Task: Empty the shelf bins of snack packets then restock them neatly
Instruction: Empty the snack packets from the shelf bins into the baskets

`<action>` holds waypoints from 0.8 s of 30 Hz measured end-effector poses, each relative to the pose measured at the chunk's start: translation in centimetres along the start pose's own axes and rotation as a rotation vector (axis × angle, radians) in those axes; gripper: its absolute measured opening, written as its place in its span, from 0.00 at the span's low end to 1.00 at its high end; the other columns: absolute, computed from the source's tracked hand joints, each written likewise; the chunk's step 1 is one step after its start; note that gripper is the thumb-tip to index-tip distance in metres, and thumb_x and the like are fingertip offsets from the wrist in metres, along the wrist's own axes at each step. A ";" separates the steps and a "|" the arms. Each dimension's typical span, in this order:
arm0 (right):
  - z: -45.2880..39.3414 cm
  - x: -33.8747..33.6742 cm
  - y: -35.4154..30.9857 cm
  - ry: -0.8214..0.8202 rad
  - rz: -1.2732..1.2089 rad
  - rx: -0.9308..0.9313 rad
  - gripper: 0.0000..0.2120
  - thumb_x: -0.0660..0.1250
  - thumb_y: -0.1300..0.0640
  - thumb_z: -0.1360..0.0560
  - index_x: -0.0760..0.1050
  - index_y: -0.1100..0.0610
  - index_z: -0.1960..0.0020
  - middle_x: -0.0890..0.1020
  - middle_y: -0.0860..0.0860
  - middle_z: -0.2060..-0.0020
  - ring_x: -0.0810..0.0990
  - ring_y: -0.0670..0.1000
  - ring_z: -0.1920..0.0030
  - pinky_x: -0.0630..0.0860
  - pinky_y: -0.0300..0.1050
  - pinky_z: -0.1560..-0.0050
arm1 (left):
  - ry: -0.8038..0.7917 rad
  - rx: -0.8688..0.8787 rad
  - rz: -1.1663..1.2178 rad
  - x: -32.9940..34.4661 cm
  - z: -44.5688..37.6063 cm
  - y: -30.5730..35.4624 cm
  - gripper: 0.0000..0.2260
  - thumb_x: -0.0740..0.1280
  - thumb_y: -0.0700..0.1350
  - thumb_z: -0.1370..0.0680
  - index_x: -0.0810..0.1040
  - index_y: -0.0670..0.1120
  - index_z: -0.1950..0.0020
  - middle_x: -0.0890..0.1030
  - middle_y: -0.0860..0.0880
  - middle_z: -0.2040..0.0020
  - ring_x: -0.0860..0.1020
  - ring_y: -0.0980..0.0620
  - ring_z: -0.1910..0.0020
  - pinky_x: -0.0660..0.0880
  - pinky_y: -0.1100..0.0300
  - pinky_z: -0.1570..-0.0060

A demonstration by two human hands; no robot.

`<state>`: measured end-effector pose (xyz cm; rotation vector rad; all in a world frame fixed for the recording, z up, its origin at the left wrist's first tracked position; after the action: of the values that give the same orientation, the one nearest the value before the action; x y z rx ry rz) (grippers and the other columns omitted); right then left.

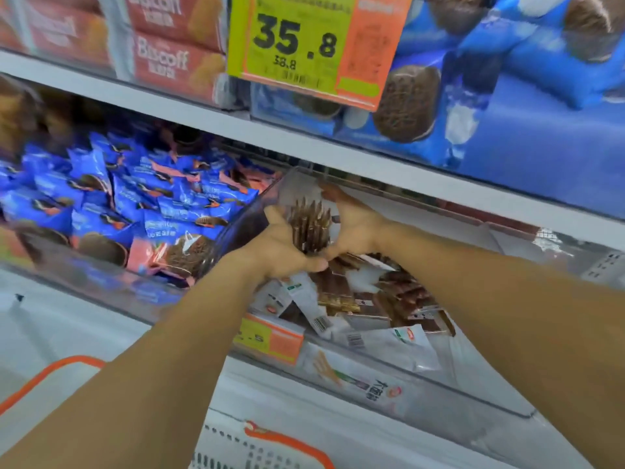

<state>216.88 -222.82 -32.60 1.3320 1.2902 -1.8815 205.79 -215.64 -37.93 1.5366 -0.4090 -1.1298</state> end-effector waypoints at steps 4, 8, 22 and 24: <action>-2.7 1.0 -1.5 -0.029 0.174 -0.079 0.64 0.86 0.48 0.44 0.52 0.45 0.19 0.64 0.55 0.25 0.66 0.55 0.27 0.65 0.44 0.28 | 0.004 -0.017 -0.094 -0.5 0.3 -0.1 0.35 0.79 0.40 0.31 0.68 0.38 0.28 0.81 0.43 0.39 0.79 0.45 0.39 0.77 0.50 0.37; -3.5 1.3 -1.6 -0.038 0.185 -0.067 0.36 0.82 0.40 0.38 0.71 0.44 0.34 0.75 0.50 0.36 0.75 0.53 0.39 0.73 0.45 0.37 | -0.090 -0.048 -0.268 0.0 0.8 0.2 0.21 0.73 0.40 0.25 0.74 0.41 0.33 0.81 0.42 0.41 0.81 0.44 0.44 0.78 0.55 0.43; 6.7 -0.4 0.0 -0.014 0.058 -0.110 0.28 0.82 0.59 0.40 0.75 0.45 0.46 0.76 0.45 0.49 0.77 0.47 0.52 0.75 0.41 0.52 | -0.291 -0.038 -0.455 1.5 3.4 0.5 0.48 0.83 0.54 0.36 0.58 0.49 0.25 0.71 0.51 0.31 0.72 0.48 0.32 0.69 0.51 0.31; 9.2 -0.6 -0.2 -0.055 0.072 -0.121 0.28 0.82 0.61 0.40 0.74 0.45 0.47 0.74 0.47 0.47 0.76 0.48 0.50 0.75 0.41 0.50 | -0.321 -0.004 -0.455 2.0 3.7 1.1 0.50 0.83 0.55 0.36 0.56 0.52 0.22 0.71 0.51 0.29 0.72 0.48 0.31 0.71 0.51 0.32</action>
<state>212.87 -231.03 -31.27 1.2400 1.2893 -1.7501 204.05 -219.63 -37.45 1.4862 -0.2737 -1.7429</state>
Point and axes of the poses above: each hand's wrist, its own z-axis away from the middle knuckle, its own x-axis out of the palm, y = z × x, the point moved 8 cm from there along -z, towards the middle knuckle
